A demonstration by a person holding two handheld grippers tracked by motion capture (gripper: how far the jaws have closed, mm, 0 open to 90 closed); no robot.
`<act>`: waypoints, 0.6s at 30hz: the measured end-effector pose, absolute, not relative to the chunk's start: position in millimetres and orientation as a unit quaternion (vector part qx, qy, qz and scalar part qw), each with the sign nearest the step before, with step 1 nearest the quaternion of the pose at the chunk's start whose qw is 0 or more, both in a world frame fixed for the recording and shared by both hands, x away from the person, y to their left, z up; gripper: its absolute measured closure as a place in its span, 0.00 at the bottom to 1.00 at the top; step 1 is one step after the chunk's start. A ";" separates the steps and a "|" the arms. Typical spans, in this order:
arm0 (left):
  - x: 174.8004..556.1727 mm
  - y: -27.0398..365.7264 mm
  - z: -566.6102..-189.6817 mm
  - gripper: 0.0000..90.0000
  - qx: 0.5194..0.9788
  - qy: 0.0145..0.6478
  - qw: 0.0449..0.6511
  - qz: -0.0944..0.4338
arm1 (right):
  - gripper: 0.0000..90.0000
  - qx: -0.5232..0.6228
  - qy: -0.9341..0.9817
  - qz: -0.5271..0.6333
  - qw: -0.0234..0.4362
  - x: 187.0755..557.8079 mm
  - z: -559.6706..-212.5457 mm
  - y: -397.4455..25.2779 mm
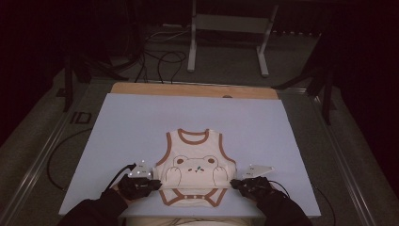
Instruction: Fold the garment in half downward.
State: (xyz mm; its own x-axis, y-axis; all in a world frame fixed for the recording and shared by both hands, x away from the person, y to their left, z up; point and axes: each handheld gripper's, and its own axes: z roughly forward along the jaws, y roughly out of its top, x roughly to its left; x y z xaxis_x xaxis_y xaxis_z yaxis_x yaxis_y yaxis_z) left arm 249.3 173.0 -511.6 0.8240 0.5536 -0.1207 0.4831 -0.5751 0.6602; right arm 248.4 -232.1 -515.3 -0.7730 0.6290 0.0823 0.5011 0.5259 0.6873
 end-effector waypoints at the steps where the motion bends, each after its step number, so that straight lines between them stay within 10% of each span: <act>1: 249.0 173.5 -510.8 0.81 0.885 0.293 0.359 0.051 | 0.86 0.327 0.867 0.365 0.085 248.3 -515.0 -232.3; 18: 263.1 188.9 -477.3 0.18 0.855 0.306 0.416 0.049 | 0.14 0.321 0.837 0.431 0.104 249.9 -486.0 -236.4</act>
State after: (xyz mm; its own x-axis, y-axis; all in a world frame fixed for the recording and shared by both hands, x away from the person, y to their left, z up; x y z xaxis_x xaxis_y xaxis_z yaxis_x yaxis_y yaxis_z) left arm 263.1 188.9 -477.3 0.8079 0.5641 -0.1707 0.4825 -0.4667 0.7413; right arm 249.9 -236.4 -486.0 -0.7727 0.6265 0.1021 0.4468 0.4226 0.7885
